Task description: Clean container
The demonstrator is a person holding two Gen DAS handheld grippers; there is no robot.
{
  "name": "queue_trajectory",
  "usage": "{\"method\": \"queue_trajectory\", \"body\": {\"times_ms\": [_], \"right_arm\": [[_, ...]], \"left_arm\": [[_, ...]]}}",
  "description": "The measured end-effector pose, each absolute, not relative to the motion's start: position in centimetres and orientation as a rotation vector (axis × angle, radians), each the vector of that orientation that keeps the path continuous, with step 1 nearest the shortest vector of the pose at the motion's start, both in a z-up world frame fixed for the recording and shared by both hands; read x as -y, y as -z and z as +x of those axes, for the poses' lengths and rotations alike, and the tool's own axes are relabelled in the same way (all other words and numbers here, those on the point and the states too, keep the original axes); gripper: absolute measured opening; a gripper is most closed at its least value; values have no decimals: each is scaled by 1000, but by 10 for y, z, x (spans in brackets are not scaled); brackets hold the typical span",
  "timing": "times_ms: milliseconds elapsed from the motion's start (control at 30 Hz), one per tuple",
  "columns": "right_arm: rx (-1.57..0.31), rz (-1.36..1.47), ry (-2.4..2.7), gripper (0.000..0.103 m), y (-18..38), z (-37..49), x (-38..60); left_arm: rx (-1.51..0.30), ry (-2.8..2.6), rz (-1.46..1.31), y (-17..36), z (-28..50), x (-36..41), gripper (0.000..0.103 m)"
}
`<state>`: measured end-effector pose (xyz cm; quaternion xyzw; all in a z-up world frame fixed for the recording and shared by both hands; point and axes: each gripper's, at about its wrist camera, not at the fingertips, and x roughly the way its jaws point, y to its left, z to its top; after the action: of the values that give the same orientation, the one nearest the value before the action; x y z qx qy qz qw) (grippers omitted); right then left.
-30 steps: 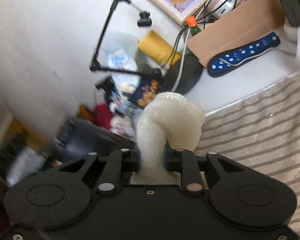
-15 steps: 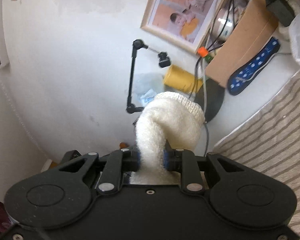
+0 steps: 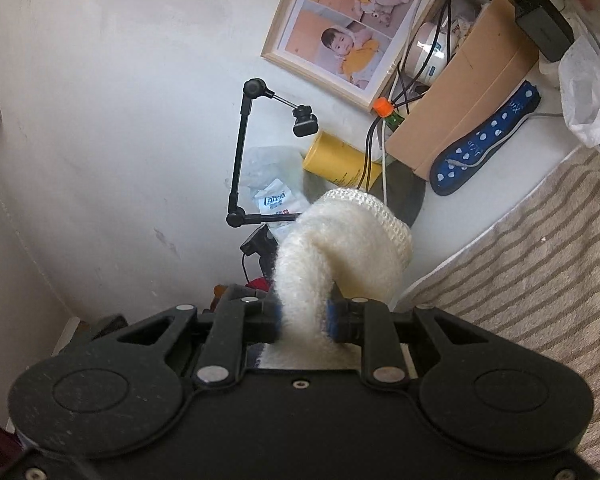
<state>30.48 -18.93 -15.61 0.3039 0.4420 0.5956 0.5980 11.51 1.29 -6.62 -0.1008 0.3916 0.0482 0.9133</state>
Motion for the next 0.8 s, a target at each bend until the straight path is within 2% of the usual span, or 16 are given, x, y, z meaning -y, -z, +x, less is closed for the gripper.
{"method": "queue_trajectory", "body": {"times_ms": [167, 367, 467, 800], "right_arm": [[-1034, 688, -1396, 20, 156, 305, 189], [-1034, 642, -1429, 20, 151, 301, 185], [-1014, 628, -1445, 20, 146, 300, 188], [-907, 711, -1543, 20, 107, 301, 201]], "left_arm": [[-756, -203, -298, 61, 108, -6, 71], [-693, -233, -257, 59, 106, -2, 72], [-677, -191, -240, 60, 103, -3, 68], [-581, 24, -157, 74, 84, -16, 68]]}}
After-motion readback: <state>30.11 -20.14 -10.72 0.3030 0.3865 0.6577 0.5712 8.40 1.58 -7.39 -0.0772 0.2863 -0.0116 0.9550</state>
